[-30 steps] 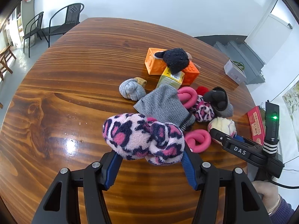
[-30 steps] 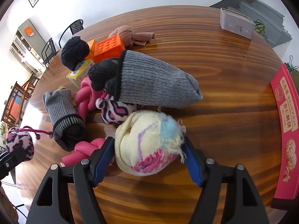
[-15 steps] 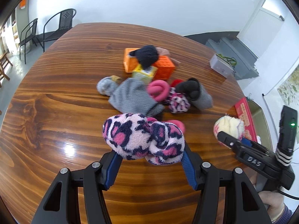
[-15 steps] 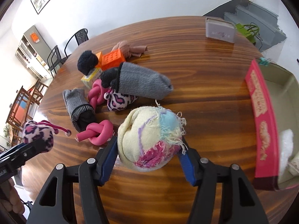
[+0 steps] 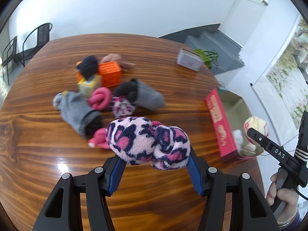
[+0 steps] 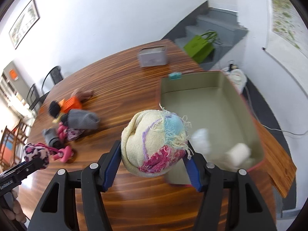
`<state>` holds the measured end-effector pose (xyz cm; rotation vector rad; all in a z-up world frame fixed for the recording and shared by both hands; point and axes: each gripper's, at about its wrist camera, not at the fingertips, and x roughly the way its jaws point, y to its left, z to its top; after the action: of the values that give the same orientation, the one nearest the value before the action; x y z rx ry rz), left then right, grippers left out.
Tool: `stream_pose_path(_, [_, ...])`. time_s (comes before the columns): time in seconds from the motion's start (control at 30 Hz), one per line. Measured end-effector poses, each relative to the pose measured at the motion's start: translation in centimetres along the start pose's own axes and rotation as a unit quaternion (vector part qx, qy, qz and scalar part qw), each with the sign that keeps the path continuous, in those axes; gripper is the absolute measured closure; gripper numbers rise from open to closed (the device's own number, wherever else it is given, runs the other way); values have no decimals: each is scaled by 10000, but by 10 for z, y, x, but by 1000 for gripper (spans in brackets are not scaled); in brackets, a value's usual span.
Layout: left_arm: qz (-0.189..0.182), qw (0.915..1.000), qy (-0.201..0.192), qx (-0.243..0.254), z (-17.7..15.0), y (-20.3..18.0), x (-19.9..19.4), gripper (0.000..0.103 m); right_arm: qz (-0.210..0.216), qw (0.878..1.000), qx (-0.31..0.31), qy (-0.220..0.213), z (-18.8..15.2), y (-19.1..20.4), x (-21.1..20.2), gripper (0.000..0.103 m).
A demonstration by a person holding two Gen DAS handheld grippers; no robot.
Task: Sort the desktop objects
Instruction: 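Carry the fleece and yarn ball into the box and release both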
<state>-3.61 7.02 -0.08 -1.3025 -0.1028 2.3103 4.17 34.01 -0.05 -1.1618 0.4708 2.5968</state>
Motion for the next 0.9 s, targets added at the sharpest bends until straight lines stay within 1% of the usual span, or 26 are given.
stream_pose_path(0.17, [-171, 9997, -30, 187, 0, -40, 6, 42, -306, 9995, 87, -49, 3, -43, -8, 37])
stream_pose_path(0.27, [-274, 9992, -47, 301, 0, -64, 9, 42, -321, 9995, 50, 24, 3, -57, -4, 37])
stream_pose_path(0.4, [-374, 9981, -95, 481, 2, -94, 13, 42, -268, 9996, -13, 51, 2, -68, -1, 37])
stream_pose_path(0.57, [-541, 9954, -188, 763, 8, -137, 16, 42, -236, 9996, -169, -13, 5, -79, -3, 37])
stream_pose_path(0.6, [-568, 9949, -195, 816, 9, -144, 17, 42, -222, 9996, -190, -21, 6, -81, -3, 36])
stream_pose_path(0.63, [-591, 9943, -199, 865, 10, -150, 18, 42, -169, 9997, -200, 16, 9, -83, -1, 36])
stream_pose_path(0.7, [-627, 9933, -180, 953, 11, -162, 21, 42, 91, 9998, -139, 108, 13, -90, 1, 30])
stream_pose_path(0.73, [-639, 9929, -165, 989, 12, -167, 23, 42, 128, 9998, -92, 76, 14, -92, 0, 30])
stream_pose_path(0.8, [-664, 9921, -131, 1056, 13, -176, 28, 42, 47, 10000, -30, -77, 14, -97, -5, 27])
stream_pose_path(0.9, [-701, 9910, -69, 1142, 14, -187, 35, 42, -1, 9999, 84, -128, 13, -104, -10, 27])
